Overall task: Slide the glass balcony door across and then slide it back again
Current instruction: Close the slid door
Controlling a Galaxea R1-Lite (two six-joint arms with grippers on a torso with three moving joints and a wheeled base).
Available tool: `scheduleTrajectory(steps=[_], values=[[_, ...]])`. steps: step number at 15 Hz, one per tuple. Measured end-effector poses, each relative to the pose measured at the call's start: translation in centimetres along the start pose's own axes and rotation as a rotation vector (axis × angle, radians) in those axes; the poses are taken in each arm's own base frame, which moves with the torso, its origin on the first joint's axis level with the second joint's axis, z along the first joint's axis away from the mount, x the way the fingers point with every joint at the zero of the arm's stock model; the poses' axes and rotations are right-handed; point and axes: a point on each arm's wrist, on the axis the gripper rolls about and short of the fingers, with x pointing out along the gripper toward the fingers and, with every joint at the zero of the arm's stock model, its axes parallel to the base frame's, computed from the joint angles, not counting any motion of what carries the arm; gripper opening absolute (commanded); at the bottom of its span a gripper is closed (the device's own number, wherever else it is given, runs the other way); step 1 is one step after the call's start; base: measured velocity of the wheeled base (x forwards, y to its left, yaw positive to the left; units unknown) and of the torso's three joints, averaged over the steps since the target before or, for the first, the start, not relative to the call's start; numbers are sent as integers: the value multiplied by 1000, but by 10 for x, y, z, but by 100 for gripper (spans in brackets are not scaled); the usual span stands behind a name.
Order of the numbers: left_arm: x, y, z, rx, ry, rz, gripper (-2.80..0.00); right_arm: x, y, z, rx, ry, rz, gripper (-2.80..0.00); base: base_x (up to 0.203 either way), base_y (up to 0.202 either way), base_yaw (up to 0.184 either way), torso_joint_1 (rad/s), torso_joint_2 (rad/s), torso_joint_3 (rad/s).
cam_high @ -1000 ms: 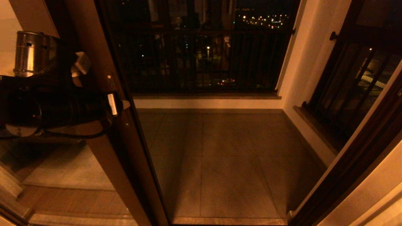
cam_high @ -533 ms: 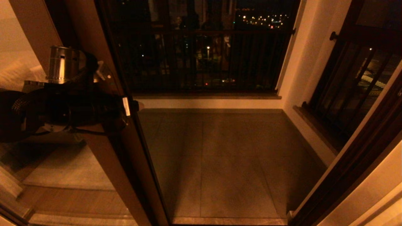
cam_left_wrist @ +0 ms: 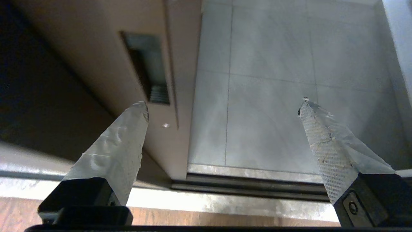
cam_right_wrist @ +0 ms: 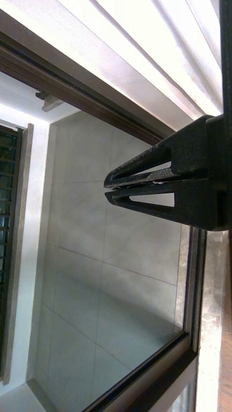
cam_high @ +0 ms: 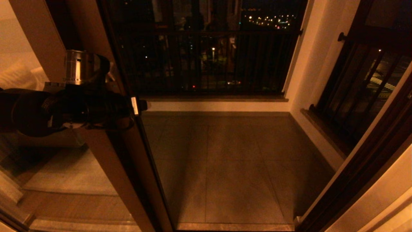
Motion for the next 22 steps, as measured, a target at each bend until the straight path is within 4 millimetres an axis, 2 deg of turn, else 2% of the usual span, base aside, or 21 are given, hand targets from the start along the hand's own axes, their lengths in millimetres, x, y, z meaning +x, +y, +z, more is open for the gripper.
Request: scheduleTrajectory(steps=[6, 15, 22], values=[[8, -1, -1, -1, 7, -2, 0, 0, 0, 0, 0, 0, 0, -280, 0, 0, 0, 0, 0, 0], [-8, -1, 6, 7, -10, -34, 0, 0, 0, 0, 0, 0, 0, -280, 0, 0, 0, 0, 0, 0], [2, -3, 8, 5, -14, -38, 0, 0, 0, 0, 0, 0, 0, -280, 0, 0, 0, 0, 0, 0]])
